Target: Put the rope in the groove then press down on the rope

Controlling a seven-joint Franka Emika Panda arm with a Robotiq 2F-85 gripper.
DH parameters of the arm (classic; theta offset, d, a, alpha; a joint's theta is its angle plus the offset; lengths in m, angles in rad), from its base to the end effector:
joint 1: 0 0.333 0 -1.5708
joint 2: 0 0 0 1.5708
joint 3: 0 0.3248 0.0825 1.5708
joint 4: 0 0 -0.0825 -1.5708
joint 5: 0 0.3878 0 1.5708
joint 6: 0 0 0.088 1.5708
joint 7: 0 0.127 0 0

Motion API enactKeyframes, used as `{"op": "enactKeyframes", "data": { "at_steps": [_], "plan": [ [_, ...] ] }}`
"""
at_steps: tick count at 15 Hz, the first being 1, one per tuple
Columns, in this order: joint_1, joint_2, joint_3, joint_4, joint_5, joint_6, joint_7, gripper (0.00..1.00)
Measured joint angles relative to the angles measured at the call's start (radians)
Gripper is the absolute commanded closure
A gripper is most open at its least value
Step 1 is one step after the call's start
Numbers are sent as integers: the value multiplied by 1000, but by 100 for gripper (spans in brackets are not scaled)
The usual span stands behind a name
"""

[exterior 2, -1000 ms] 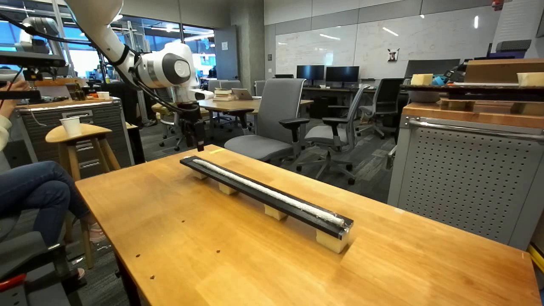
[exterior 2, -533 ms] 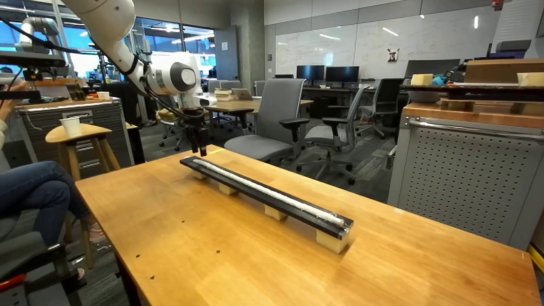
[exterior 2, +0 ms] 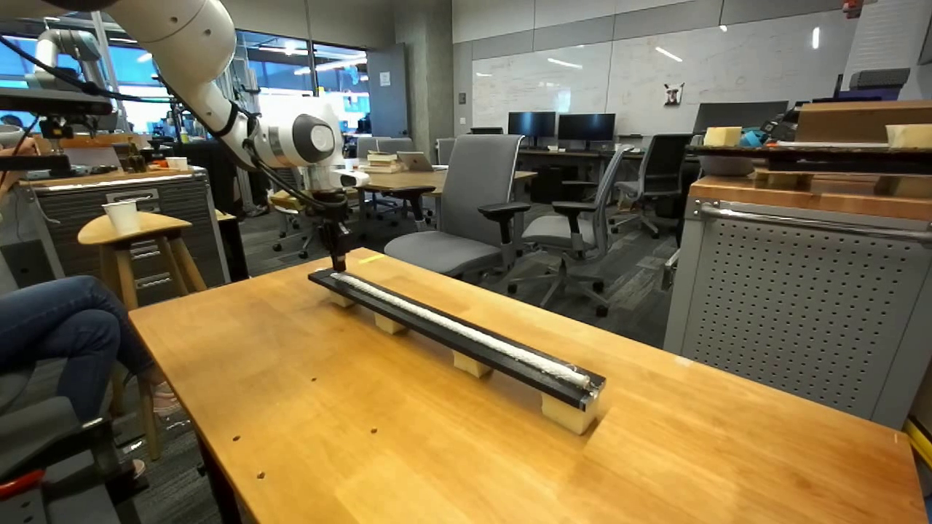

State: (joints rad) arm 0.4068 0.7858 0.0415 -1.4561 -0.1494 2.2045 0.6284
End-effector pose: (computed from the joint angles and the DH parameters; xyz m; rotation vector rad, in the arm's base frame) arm 0.6601 0.3038 0.1981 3.0426 -0.1538 0.0225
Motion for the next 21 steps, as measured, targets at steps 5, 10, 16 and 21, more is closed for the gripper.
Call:
{"op": "enactKeyframes", "data": {
  "at_steps": [5, 10, 16, 21],
  "plan": [
    [13, 21, 0, 28, 0, -26, 0, 89],
    [13, 54, -3, 66, 6, -45, 4, 91],
    [7, 75, -10, 96, 27, -63, 24, 90],
    [-2, 76, -11, 93, 56, -61, 36, 90]
  ]
}}
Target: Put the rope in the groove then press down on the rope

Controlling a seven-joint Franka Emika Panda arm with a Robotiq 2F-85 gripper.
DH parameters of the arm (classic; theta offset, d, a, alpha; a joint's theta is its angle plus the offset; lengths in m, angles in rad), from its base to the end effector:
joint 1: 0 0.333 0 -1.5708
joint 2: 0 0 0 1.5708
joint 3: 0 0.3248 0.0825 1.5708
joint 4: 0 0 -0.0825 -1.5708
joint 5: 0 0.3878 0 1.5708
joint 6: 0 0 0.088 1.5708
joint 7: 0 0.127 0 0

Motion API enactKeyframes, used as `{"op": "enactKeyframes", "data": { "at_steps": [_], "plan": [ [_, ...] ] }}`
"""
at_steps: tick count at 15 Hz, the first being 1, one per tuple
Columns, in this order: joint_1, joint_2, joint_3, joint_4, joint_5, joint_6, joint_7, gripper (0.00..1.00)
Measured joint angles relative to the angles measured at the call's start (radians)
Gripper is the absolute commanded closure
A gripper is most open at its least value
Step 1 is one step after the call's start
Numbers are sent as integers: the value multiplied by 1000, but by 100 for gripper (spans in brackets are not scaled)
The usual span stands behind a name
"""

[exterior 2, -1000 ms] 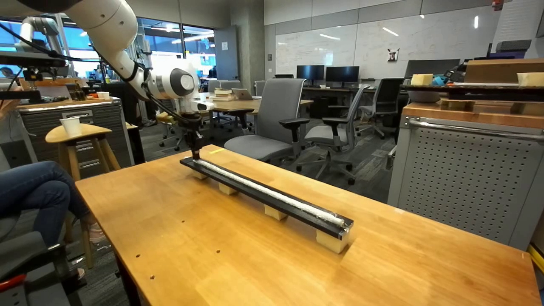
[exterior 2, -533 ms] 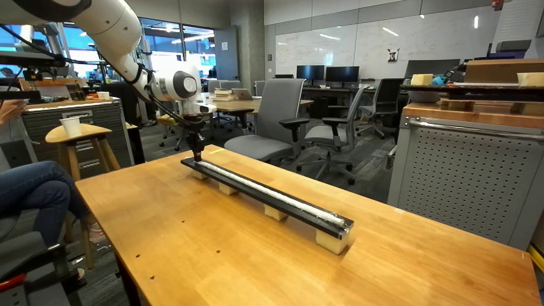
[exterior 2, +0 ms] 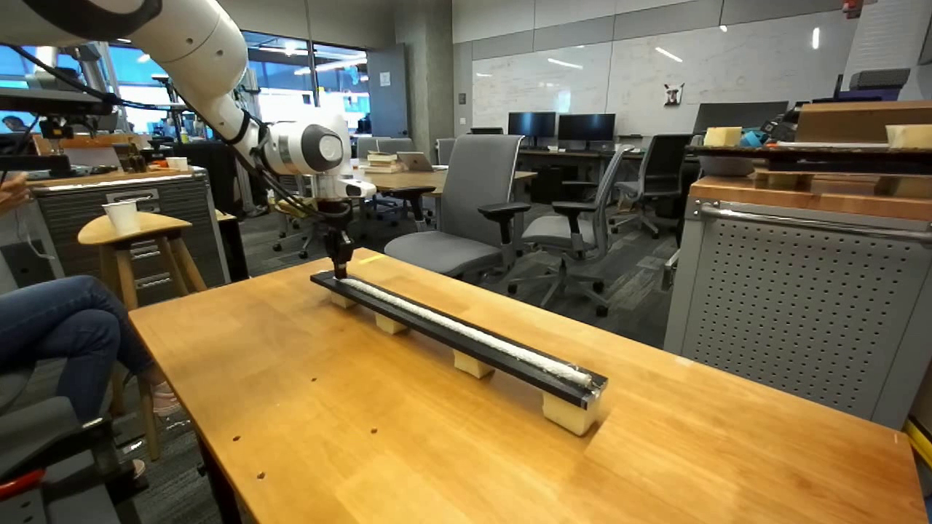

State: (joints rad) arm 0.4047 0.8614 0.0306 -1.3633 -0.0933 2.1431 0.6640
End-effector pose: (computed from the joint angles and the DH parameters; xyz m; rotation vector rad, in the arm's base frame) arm 0.6712 0.3014 0.1781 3.0407 -0.2816 -0.0634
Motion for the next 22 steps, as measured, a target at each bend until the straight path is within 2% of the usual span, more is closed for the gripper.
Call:
{"op": "enactKeyframes", "data": {
  "at_steps": [8, 17, 22],
  "plan": [
    [-13, -19, -5, -40, 20, 57, 19, 90],
    [-17, -133, -40, -261, 20, 240, 41, 91],
    [-18, -182, -57, -341, 20, 288, 50, 91]
  ]
}}
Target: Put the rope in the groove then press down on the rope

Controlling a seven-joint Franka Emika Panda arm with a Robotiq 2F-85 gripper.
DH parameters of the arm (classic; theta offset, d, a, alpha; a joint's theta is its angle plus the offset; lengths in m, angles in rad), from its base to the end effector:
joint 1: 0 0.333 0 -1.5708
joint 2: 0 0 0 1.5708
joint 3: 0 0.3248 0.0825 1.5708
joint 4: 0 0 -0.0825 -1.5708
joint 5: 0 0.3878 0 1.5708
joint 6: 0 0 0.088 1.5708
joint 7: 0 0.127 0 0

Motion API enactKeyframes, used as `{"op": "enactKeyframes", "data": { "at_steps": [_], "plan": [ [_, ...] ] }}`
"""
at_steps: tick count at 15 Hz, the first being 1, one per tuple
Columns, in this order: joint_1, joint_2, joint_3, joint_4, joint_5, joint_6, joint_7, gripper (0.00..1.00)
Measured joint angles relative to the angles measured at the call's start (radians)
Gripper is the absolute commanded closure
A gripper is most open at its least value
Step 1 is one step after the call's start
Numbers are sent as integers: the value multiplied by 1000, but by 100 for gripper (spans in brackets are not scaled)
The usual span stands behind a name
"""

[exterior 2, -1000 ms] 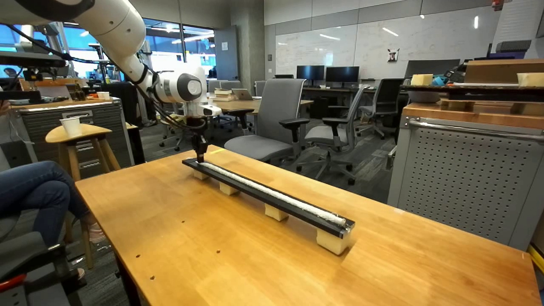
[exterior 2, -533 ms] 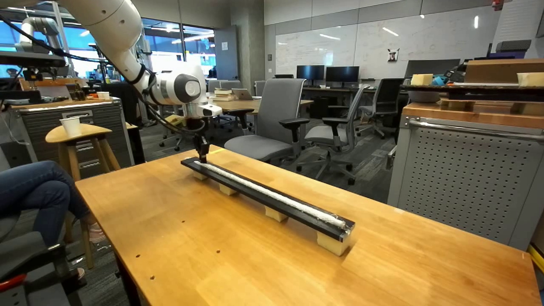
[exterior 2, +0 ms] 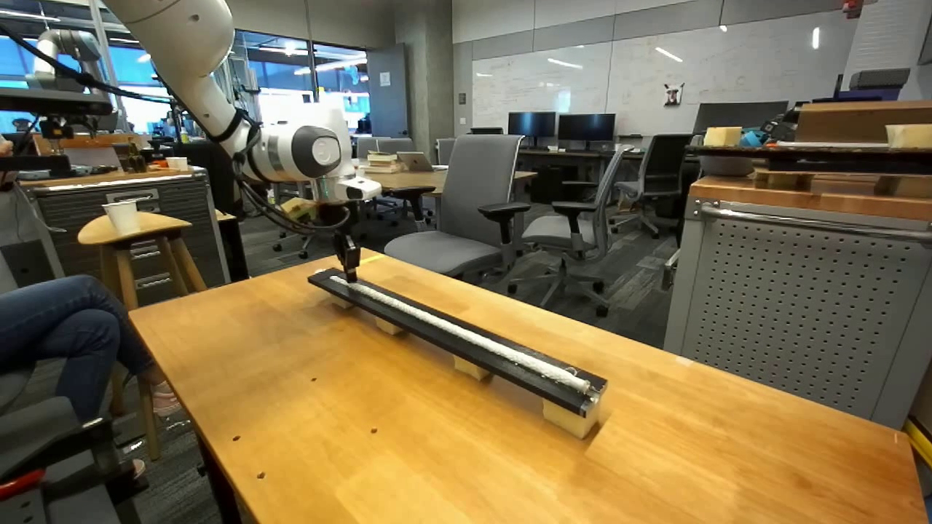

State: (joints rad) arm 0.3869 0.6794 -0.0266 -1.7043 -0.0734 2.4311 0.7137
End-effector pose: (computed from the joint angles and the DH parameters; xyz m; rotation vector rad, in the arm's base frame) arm 0.6444 0.2432 0.1864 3.0740 -0.4529 0.1154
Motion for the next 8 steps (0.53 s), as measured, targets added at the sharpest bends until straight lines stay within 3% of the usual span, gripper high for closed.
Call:
{"op": "enactKeyframes", "data": {
  "at_steps": [8],
  "plan": [
    [8, -28, -11, -12, -30, -1, 9, 90]
  ]
}}
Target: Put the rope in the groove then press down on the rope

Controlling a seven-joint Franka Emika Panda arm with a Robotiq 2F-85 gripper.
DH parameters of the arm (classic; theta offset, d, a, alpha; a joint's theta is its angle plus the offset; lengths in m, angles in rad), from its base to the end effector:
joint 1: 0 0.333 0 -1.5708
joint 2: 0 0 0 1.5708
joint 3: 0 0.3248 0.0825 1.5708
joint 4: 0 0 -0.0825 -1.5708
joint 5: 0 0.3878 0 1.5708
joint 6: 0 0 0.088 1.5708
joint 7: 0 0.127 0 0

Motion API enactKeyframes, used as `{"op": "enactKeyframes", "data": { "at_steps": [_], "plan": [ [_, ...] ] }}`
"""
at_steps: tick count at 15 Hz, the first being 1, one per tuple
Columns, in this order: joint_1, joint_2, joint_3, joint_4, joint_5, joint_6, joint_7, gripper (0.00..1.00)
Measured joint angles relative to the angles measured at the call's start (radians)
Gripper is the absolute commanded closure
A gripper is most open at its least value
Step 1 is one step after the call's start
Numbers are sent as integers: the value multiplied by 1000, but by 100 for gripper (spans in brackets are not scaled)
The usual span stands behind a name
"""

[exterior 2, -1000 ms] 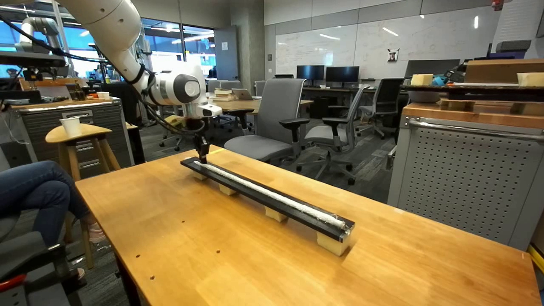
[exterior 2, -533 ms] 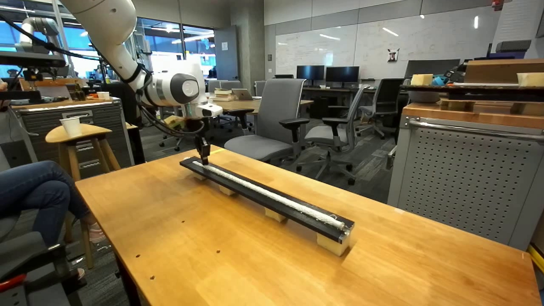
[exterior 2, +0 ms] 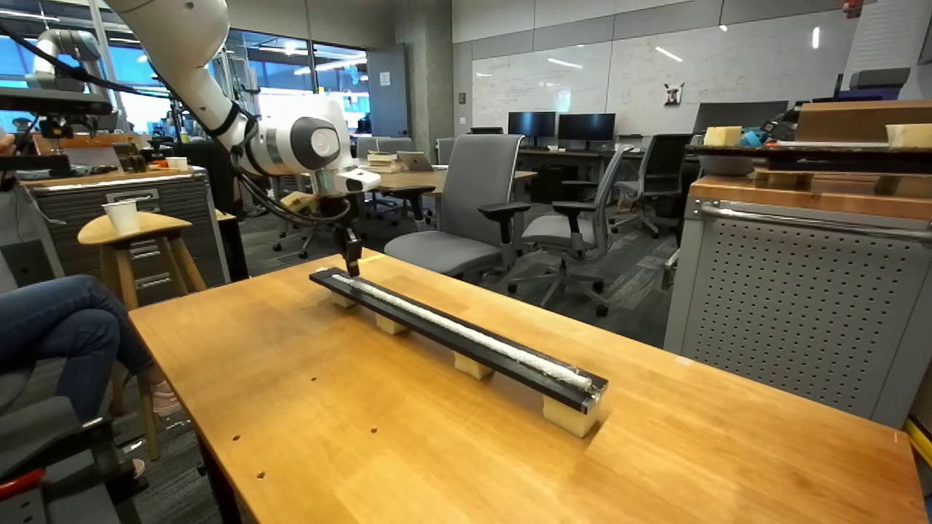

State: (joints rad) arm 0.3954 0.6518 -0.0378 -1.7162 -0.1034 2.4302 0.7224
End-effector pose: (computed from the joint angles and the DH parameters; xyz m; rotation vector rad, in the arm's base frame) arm 0.6447 0.2415 0.2005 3.0599 -0.4313 0.1558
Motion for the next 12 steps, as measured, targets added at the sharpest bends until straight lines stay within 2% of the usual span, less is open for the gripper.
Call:
{"op": "enactKeyframes", "data": {
  "at_steps": [12],
  "plan": [
    [0, 29, 7, 7, -3, -13, 2, 91]
  ]
}}
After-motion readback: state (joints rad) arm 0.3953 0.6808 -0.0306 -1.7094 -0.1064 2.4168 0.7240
